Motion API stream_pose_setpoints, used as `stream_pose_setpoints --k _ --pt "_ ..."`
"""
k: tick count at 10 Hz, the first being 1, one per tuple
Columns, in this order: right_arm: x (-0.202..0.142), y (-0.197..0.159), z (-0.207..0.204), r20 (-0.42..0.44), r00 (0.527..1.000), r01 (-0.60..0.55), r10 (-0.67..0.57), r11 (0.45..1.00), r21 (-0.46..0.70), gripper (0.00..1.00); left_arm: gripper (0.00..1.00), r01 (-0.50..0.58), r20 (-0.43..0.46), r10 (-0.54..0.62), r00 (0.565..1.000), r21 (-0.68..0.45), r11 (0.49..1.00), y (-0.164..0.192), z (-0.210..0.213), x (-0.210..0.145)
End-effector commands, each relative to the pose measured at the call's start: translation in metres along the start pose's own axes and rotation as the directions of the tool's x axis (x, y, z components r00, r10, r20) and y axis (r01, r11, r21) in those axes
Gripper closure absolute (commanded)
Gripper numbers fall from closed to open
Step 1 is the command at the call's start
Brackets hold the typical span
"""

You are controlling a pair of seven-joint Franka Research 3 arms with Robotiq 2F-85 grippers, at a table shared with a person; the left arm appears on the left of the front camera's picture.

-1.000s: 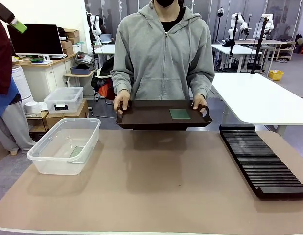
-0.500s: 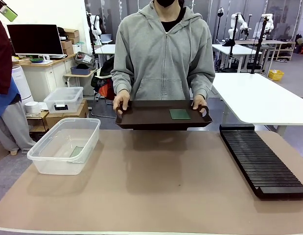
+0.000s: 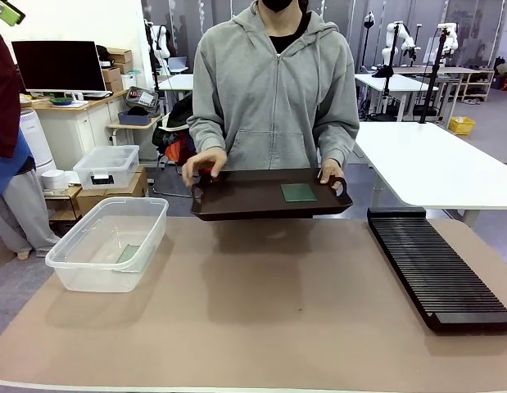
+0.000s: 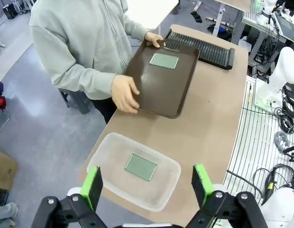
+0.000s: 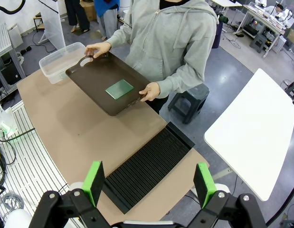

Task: Sort PCBs into racks and boxes based on the side picked up.
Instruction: Pick up the Blank PCB handed by the Human.

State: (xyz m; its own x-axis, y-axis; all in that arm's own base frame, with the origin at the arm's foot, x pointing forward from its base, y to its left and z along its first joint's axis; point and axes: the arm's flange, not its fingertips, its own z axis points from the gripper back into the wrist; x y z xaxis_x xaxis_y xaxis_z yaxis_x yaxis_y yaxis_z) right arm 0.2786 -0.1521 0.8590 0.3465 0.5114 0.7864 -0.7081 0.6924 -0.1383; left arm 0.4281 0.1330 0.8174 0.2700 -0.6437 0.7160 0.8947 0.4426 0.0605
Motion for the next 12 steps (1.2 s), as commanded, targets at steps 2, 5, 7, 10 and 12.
stream_pose_setpoints --k 2,5,7,10,12 --pt "-0.0002 0.0025 -0.0014 0.000 1.000 -0.002 0.002 1.000 0.004 0.00 0.00 0.018 0.036 -0.019 0.999 0.024 1.000 -0.0028 0.0048 -0.0007" --pt "-0.0002 0.0025 -0.0014 0.000 1.000 -0.002 0.002 1.000 0.004 0.00 0.00 -0.008 0.047 0.005 0.999 0.057 0.998 -0.0039 0.0067 -0.0020" --pt "-0.0002 0.0025 -0.0014 0.000 1.000 -0.002 0.002 1.000 0.004 0.00 0.00 -0.015 0.049 0.012 0.999 0.060 0.998 -0.0054 0.0057 -0.0033" --pt "-0.0002 0.0025 -0.0014 0.000 1.000 -0.002 0.002 1.000 0.004 0.00 0.00 -0.004 0.021 0.002 1.000 0.051 0.999 0.0018 0.0102 -0.0001" --pt "-0.0002 0.0025 -0.0014 0.000 1.000 -0.002 0.002 1.000 0.004 0.00 0.00 -0.004 0.021 0.002 1.000 0.051 0.999 0.0018 0.0102 -0.0001"
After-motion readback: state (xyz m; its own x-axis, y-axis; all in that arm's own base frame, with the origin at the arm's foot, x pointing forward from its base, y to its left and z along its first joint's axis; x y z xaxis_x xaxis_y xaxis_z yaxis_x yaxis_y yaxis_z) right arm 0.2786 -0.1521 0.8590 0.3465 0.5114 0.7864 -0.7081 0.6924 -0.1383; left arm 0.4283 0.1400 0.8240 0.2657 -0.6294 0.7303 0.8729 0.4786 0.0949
